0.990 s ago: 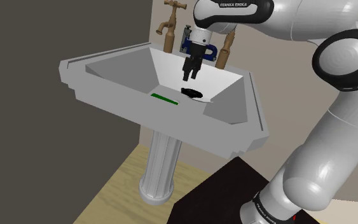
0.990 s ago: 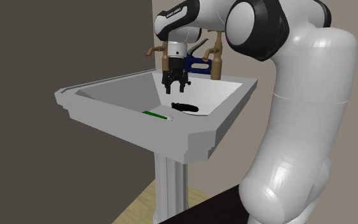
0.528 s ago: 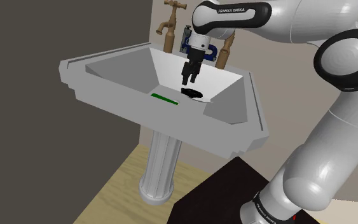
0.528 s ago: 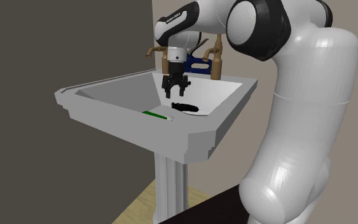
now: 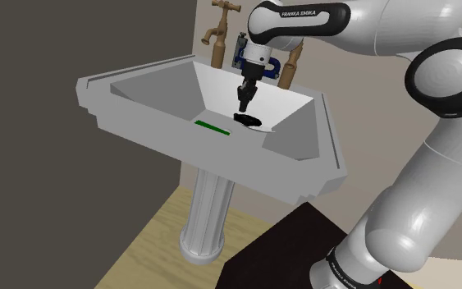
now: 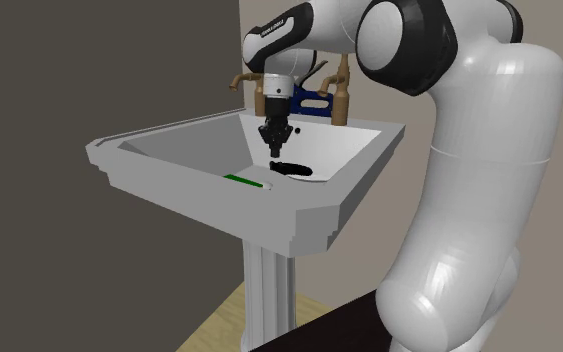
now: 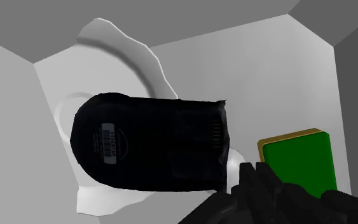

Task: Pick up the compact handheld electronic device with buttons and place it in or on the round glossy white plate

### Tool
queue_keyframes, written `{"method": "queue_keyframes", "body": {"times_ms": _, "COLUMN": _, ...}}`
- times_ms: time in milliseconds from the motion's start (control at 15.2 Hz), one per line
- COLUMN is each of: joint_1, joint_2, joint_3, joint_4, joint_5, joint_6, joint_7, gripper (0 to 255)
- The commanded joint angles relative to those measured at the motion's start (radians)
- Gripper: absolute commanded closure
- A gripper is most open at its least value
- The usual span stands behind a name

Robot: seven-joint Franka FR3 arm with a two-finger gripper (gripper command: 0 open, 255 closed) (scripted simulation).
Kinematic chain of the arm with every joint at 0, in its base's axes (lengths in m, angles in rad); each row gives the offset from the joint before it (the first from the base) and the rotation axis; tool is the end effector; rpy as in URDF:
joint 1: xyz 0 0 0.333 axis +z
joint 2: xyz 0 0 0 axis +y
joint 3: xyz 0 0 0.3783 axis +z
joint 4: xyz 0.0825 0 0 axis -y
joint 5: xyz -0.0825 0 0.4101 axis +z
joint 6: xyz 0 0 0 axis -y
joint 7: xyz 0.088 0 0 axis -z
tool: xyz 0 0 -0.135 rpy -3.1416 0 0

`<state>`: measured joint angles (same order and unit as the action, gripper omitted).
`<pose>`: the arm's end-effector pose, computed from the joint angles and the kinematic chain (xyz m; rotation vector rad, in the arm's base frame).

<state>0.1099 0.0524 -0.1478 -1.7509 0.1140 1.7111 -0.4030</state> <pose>0.5957 -0.0070 0.5507 -2.9736 -0.5163 0.1004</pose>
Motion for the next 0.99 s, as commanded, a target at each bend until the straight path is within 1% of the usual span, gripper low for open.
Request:
{"method": "queue_keyframes", "body": {"times_ms": 0, "joint_1": 0.0, "joint_2": 0.0, "joint_3": 0.0, "joint_4": 0.0, "joint_5": 0.0, "joint_6": 0.0, "joint_7": 0.0, "gripper": 255}}
{"method": "queue_keyframes", "body": {"times_ms": 264, "joint_1": 0.0, "joint_2": 0.0, "joint_3": 0.0, "joint_4": 0.0, "joint_5": 0.0, "joint_6": 0.0, "joint_7": 0.0, "gripper": 255}}
{"method": "queue_keyframes", "body": {"times_ms": 330, "joint_1": 0.0, "joint_2": 0.0, "joint_3": 0.0, "joint_4": 0.0, "joint_5": 0.0, "joint_6": 0.0, "joint_7": 0.0, "gripper": 0}}
{"method": "queue_keyframes", "body": {"times_ms": 396, "joint_1": 0.071, "joint_2": -0.115, "joint_3": 0.052, "joint_4": -0.168, "joint_5": -0.262, "joint_6": 0.149, "joint_7": 0.147, "gripper": 0}}
{"method": "queue_keyframes", "body": {"times_ms": 462, "joint_1": 0.111, "joint_2": -0.196, "joint_3": 0.122, "joint_4": -0.32, "joint_5": -0.542, "joint_6": 0.243, "joint_7": 0.332, "gripper": 0}}
{"method": "queue_keyframes", "body": {"times_ms": 528, "joint_1": 0.068, "joint_2": -0.106, "joint_3": 0.068, "joint_4": -0.169, "joint_5": -0.193, "joint_6": 0.133, "joint_7": 0.156, "gripper": 0}}
{"method": "queue_keyframes", "body": {"times_ms": 594, "joint_1": 0.072, "joint_2": -0.106, "joint_3": 0.064, "joint_4": -0.169, "joint_5": -0.194, "joint_6": 0.133, "joint_7": 0.156, "gripper": 0}}
{"method": "queue_keyframes", "body": {"times_ms": 660, "joint_1": 0.118, "joint_2": -0.197, "joint_3": 0.14, "joint_4": -0.338, "joint_5": -0.544, "joint_6": 0.246, "joint_7": 0.366, "gripper": 0}}
{"method": "queue_keyframes", "body": {"times_ms": 726, "joint_1": 0.094, "joint_2": -0.151, "joint_3": 0.101, "joint_4": -0.242, "joint_5": -0.332, "joint_6": 0.173, "joint_7": 0.223, "gripper": 0}}
{"method": "queue_keyframes", "body": {"times_ms": 792, "joint_1": 0.095, "joint_2": -0.151, "joint_3": 0.1, "joint_4": -0.242, "joint_5": -0.332, "joint_6": 0.173, "joint_7": 0.224, "gripper": 0}}
{"method": "queue_keyframes", "body": {"times_ms": 858, "joint_1": 0.127, "joint_2": -0.193, "joint_3": 0.167, "joint_4": -0.336, "joint_5": -0.604, "joint_6": 0.185, "joint_7": 0.302, "gripper": 0}}
{"method": "queue_keyframes", "body": {"times_ms": 924, "joint_1": 0.142, "joint_2": -0.226, "joint_3": 0.239, "joint_4": -0.444, "joint_5": -0.869, "joint_6": 0.174, "joint_7": 0.381, "gripper": 0}}
